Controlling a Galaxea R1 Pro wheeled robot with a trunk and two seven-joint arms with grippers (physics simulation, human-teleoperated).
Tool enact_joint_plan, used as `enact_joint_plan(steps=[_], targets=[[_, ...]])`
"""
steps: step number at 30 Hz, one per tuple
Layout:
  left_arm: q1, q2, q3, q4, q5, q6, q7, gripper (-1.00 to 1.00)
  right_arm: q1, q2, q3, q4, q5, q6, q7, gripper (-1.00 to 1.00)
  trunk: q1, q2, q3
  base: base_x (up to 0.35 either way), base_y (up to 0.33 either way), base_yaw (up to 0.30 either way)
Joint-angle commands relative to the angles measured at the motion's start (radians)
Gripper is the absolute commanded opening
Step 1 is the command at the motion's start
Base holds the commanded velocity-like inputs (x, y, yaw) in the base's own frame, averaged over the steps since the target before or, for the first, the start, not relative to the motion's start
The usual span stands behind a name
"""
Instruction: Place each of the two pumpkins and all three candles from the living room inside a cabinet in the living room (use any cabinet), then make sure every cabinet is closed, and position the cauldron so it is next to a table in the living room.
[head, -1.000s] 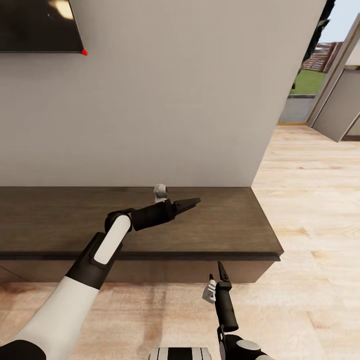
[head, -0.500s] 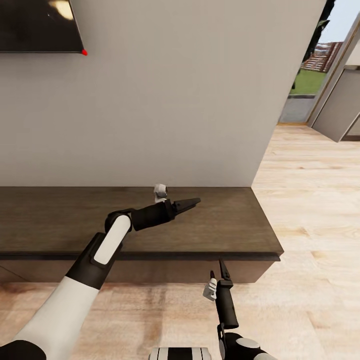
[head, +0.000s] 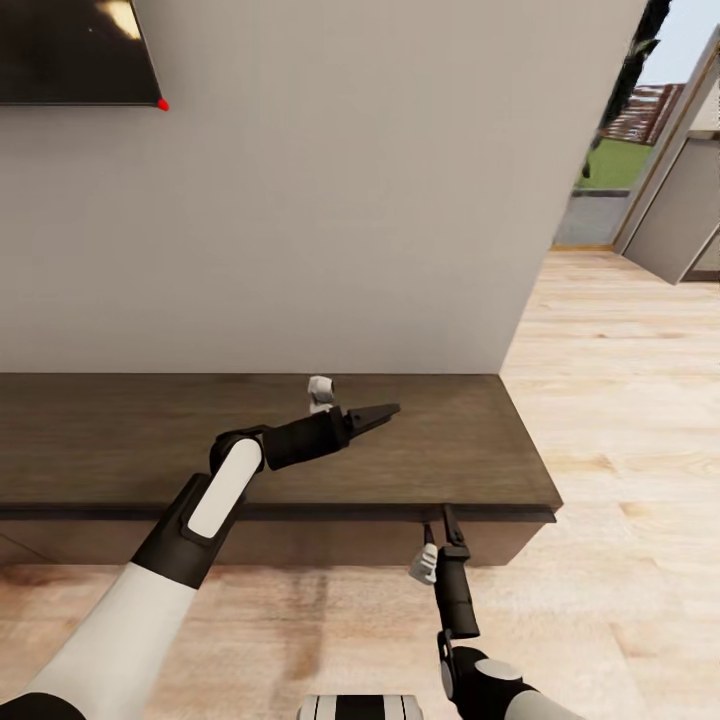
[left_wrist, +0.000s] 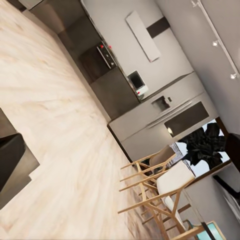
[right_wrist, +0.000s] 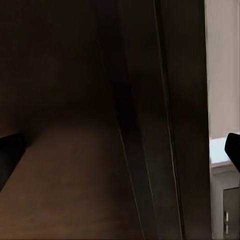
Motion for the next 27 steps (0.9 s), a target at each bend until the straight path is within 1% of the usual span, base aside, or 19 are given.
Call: enact_joint_plan(steps=[1, 2, 4, 8, 9, 11, 18, 27], targets=[[0.001, 0.000, 0.000, 0.001, 0.000, 0.000, 0.000, 1.00, -0.001, 0.000, -0.006, -0.001, -0.002, -0.001, -0.001, 1.00, 0.000, 0.000, 0.000, 0.000, -0.232, 0.000], [0.001, 0.000, 0.000, 0.001, 0.001, 0.000, 0.000, 1.00, -0.001, 0.001, 0.005, 0.000, -0.003, -0.001, 0.000, 1.00, 0.000, 0.000, 0.000, 0.000, -0.133, 0.000], [0.001, 0.000, 0.000, 0.001, 0.000, 0.000, 0.000, 1.00, -0.001, 0.003, 0.010, 0.001, -0.003, -0.001, 0.000, 1.00, 0.000, 0.000, 0.000, 0.000, -0.070, 0.000], [0.002, 0.000, 0.000, 0.002, 0.001, 0.000, 0.000, 1.00, -0.001, 0.012, -0.008, 0.012, -0.003, 0.000, 0.002, 1.00, 0.000, 0.000, 0.000, 0.000, -0.016, 0.000], [0.002, 0.000, 0.000, 0.002, 0.001, 0.000, 0.000, 1.00, -0.001, 0.012, -0.014, 0.012, -0.003, 0.000, 0.002, -1.00, 0.000, 0.000, 0.000, 0.000, -0.002, 0.000], [0.002, 0.000, 0.000, 0.002, 0.001, 0.000, 0.000, 1.00, -0.001, 0.012, -0.022, 0.013, -0.003, 0.000, 0.003, -1.00, 0.000, 0.000, 0.000, 0.000, -0.001, 0.000], [0.002, 0.000, 0.000, 0.002, 0.001, 0.000, 0.000, 1.00, -0.001, 0.013, -0.023, 0.012, -0.005, 0.000, 0.007, -1.00, 0.000, 0.000, 0.000, 0.000, 0.000, 0.000], [0.002, -0.001, 0.000, 0.005, 0.001, 0.000, 0.000, 1.00, -0.001, 0.004, -0.027, 0.003, -0.003, -0.001, 0.003, -1.00, 0.000, 0.000, 0.000, 0.000, 0.000, 0.000]])
